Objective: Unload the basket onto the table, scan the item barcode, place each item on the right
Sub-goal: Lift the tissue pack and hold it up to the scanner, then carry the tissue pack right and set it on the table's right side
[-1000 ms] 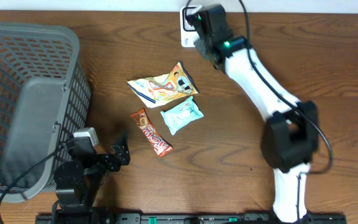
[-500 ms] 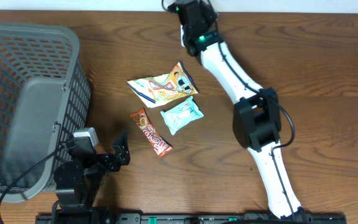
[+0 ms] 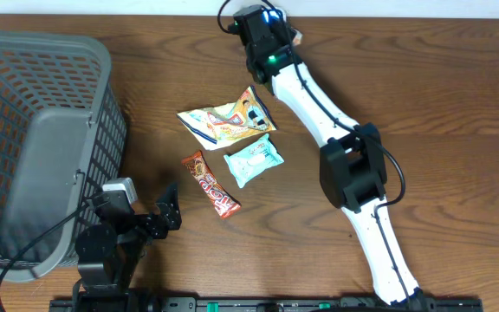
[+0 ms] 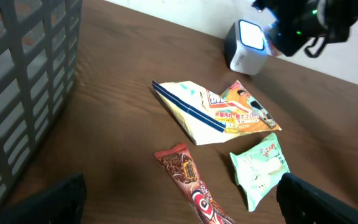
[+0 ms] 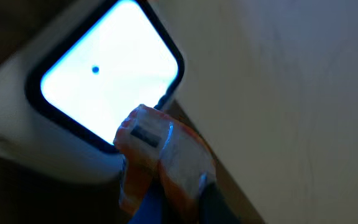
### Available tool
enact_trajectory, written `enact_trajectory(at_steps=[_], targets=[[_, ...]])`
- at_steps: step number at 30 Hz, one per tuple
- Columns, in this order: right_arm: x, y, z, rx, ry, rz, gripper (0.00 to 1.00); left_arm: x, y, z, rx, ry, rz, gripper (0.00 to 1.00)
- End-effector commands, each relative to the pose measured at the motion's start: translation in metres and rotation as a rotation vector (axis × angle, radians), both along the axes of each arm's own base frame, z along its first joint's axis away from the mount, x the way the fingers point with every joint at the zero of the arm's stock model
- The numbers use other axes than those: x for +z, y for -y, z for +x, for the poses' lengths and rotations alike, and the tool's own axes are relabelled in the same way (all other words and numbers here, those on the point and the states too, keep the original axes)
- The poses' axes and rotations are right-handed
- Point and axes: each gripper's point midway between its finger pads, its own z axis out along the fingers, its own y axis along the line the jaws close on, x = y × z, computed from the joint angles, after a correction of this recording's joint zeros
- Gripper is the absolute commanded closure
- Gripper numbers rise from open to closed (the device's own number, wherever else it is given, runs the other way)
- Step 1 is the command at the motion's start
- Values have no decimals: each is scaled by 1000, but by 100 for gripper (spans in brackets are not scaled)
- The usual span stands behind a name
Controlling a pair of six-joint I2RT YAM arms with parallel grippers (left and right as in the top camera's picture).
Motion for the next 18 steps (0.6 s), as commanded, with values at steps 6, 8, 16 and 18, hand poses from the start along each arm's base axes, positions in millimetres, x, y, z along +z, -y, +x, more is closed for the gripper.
enact_trajectory(at_steps=[6,8,16,18], targets=[[156,109,-21,-250,188,179,99,-1,-1,0,0,1,14,2],[161,143,-27,-323,184,210,99,-1,-1,0,0,1,14,2],[95,317,-57,-696,40,243,99,-1,-1,0,0,1,14,2],[74,349,-68,-758,4,228,99,-1,-1,0,0,1,14,2]])
